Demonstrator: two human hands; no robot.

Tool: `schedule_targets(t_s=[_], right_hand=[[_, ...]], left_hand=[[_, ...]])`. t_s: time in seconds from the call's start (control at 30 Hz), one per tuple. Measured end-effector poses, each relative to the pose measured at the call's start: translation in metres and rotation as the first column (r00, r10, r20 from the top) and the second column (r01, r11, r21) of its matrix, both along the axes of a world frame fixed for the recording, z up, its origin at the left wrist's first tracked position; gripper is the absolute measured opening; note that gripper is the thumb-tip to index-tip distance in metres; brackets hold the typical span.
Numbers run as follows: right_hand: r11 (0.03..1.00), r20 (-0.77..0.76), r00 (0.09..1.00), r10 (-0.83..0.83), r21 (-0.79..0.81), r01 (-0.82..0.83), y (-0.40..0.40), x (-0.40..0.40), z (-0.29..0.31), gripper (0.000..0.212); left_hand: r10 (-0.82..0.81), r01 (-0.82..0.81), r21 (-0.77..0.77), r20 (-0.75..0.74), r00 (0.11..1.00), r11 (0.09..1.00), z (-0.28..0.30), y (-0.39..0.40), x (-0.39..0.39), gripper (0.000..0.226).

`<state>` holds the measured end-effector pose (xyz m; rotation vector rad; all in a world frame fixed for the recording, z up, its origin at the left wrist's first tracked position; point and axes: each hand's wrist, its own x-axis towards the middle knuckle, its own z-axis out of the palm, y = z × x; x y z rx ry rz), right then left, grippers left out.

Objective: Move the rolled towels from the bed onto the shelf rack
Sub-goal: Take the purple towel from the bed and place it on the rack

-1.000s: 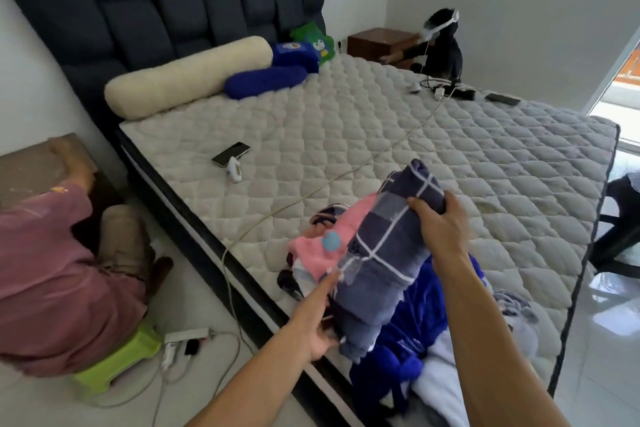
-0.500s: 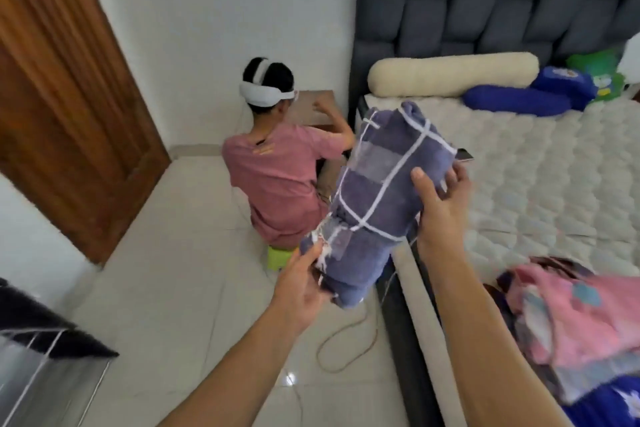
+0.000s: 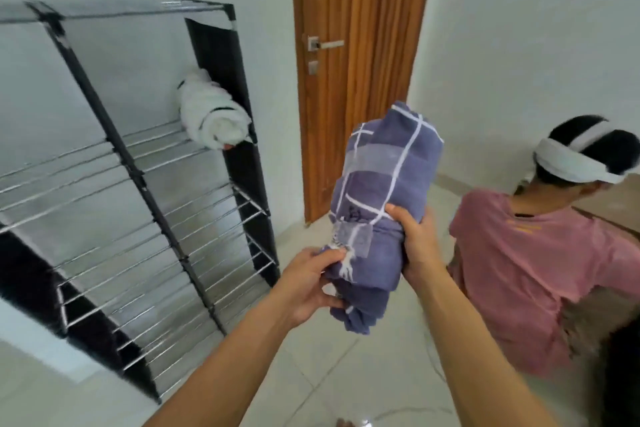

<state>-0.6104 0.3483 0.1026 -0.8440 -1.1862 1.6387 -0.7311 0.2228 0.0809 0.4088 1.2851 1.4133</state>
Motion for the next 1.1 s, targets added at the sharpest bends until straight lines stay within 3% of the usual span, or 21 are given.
schedule_targets(t_s=[0.13,0.23,0.33,0.47,0.6,0.67,0.87,1.03,1.1], right_hand=[[0.988,0.045,0.989,0.143,0.059,-0.145,0.040,-0.087,0.013,0.074],[0.957,0.077,0.963,0.260,0.112,-0.267,0.062,-0.150,0.024,0.064],[0.924,0.129,0.926,0.354,0.105,-0.368,0.069,-0.208,0.035,0.066],[0.862,0.153,0.855,0.495,0.041,-0.506,0.066,-0.273,0.049,0.066],[0.788,0.160,0.795,0.585,0.120,-0.603,0.057,-0.330,0.070,0.071],[0.752,0.184,0.764,0.618,0.146,-0.643,0.052,-0.362,0.078,0.072],[0.675,0.289,0.673,0.681,0.108,-0.730,0.036,-0.468,0.099,0.065],[0.655,0.405,0.627,0.666,0.086,-0.751,0.036,-0.518,0.097,0.040],[0.605,0.512,0.573,0.641,0.122,-0.786,0.034,-0.524,0.088,0.024]], left_hand=[[0.155,-0.167,-0.043,-0.197,0.968,0.985,0.021,0.021,-0.074,0.050],[0.251,-0.269,-0.006,-0.341,0.906,0.963,0.044,0.036,-0.116,0.044],[0.450,-0.479,0.051,-0.443,0.776,0.876,0.056,0.044,-0.147,0.039],[0.672,-0.688,0.166,-0.464,0.577,0.706,0.062,0.040,-0.179,0.033],[0.762,-0.705,0.327,-0.437,0.478,0.630,0.072,0.031,-0.215,0.024],[0.775,-0.714,0.350,-0.461,0.432,0.607,0.073,0.029,-0.238,0.027],[0.721,-0.775,0.350,-0.667,0.187,0.526,0.082,0.034,-0.321,0.057],[0.563,-0.766,0.242,-0.806,0.184,0.596,0.074,0.041,-0.382,0.054],[0.440,-0.747,0.124,-0.865,0.241,0.653,0.062,0.043,-0.394,0.054]])
